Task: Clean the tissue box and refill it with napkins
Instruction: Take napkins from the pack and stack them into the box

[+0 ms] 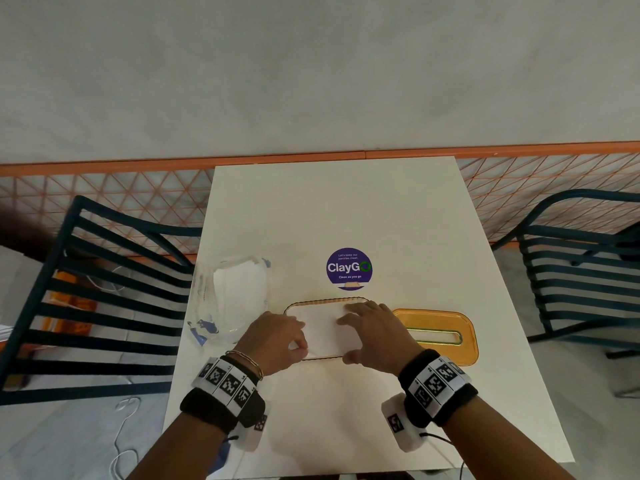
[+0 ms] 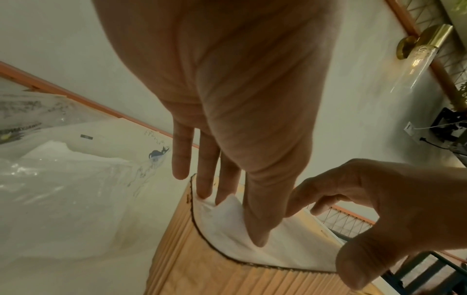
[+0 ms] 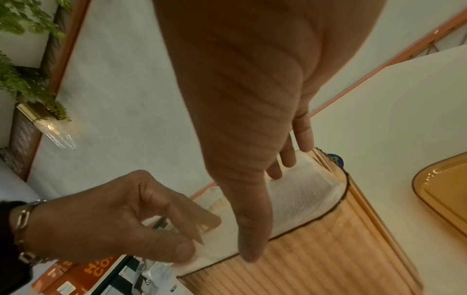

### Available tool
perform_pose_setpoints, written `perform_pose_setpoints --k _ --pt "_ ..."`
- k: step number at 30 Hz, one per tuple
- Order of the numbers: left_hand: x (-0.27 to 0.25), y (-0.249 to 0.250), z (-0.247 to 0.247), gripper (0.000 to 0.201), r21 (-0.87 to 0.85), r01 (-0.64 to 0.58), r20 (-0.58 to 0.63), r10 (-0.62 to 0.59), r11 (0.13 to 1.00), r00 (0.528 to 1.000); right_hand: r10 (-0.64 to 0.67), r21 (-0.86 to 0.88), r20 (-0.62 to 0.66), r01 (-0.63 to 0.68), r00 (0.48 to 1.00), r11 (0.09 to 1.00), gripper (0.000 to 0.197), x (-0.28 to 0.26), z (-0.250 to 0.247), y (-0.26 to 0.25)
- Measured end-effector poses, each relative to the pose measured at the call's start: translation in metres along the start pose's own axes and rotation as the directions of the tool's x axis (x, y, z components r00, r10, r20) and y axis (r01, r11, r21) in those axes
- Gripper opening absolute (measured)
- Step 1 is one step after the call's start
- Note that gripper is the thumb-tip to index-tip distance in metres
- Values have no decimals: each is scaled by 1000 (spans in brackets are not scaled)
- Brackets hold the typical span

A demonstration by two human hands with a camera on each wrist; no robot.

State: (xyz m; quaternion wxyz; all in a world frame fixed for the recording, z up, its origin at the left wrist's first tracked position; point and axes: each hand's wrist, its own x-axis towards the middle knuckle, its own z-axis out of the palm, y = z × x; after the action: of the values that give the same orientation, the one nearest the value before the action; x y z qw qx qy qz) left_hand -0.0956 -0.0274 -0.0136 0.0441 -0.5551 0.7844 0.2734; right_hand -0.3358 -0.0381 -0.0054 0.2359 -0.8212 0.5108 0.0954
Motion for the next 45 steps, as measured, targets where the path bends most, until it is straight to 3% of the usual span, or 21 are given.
perform_pose_setpoints --k 9,17,27,33,37,45 --pt "-1 -9 2 18 -156 83 -4 -85 984 996 -98 46 -104 103 990 994 39 1 9 -8" --pt "-2 -10 3 16 -223 104 2 -106 969 994 -80 67 -122 88 989 994 14 5 10 -6" --pt "-8 -7 13 22 -132 61 -7 -63 989 998 -59 13 -67 60 996 998 13 6 4 -5" --pt "-6 -2 17 45 -115 88 -58 -95 989 994 -9 32 -44 10 999 999 13 8 0 -4" --pt "-2 9 23 35 -49 52 -169 -60 997 984 25 60 -27 -23 999 998 13 10 -1 -1" --pt "3 7 29 30 -92 101 -149 -114 991 982 64 93 9 -65 998 994 16 15 0 1"
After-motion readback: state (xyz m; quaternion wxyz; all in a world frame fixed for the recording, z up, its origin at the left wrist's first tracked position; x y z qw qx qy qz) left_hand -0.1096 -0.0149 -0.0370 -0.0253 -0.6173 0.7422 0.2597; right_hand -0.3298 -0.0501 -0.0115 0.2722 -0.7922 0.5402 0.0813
